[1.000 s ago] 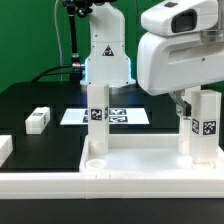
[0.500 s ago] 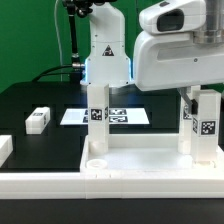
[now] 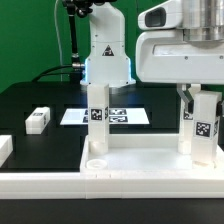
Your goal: Assemble desk
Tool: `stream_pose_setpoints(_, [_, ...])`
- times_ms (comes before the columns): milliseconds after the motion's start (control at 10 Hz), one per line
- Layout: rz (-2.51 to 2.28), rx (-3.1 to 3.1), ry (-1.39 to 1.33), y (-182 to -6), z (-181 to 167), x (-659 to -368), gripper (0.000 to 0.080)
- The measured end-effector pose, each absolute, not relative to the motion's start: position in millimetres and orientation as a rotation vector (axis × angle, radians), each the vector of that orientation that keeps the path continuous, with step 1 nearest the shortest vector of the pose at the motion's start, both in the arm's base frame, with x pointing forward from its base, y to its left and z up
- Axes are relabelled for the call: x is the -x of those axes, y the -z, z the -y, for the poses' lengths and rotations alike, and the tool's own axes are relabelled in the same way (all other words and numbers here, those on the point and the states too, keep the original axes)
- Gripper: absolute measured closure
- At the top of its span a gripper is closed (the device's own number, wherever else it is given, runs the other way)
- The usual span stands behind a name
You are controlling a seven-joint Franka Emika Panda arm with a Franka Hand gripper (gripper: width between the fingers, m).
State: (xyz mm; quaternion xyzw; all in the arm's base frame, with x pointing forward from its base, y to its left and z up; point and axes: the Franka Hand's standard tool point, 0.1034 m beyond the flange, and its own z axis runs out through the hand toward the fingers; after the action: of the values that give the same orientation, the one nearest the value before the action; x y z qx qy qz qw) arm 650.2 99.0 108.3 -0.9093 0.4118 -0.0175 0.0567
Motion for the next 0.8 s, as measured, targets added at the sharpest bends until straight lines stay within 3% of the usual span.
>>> stream_pose_setpoints(500, [-1.614,2.548,0.021,-107.9,-98.5,-649.5,0.0506])
stream_pose_setpoints(800, [-2.187,1.949,0.000,-106.2,-103.7,-644.8,0.0505])
